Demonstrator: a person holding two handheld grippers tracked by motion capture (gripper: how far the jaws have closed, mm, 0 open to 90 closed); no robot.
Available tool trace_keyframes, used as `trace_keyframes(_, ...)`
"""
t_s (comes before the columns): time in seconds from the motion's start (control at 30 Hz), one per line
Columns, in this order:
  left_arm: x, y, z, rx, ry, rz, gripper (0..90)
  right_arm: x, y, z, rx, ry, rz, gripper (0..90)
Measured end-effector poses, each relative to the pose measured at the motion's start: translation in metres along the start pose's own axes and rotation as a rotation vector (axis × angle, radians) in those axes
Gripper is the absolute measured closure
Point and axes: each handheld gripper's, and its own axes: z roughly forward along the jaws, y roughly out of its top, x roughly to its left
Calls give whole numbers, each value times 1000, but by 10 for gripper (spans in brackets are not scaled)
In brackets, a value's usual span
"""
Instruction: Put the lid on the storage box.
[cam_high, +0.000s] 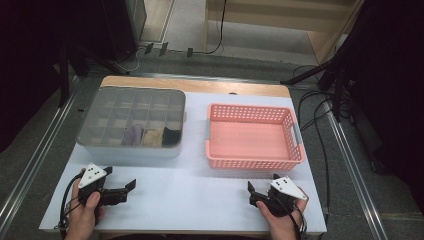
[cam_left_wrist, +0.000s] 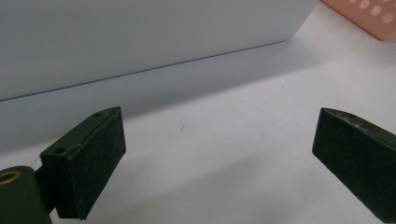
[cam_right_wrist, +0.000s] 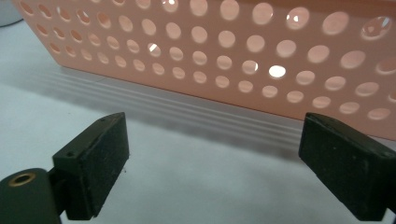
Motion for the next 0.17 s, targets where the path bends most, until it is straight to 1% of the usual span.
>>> trace_keyframes(0.07,0,0,0,3,5,0,32,0,0,0,2,0,1,81)
trace_keyframes(0.17,0,0,0,6,-3,-1,32,-1,0,0,7,4,13,80)
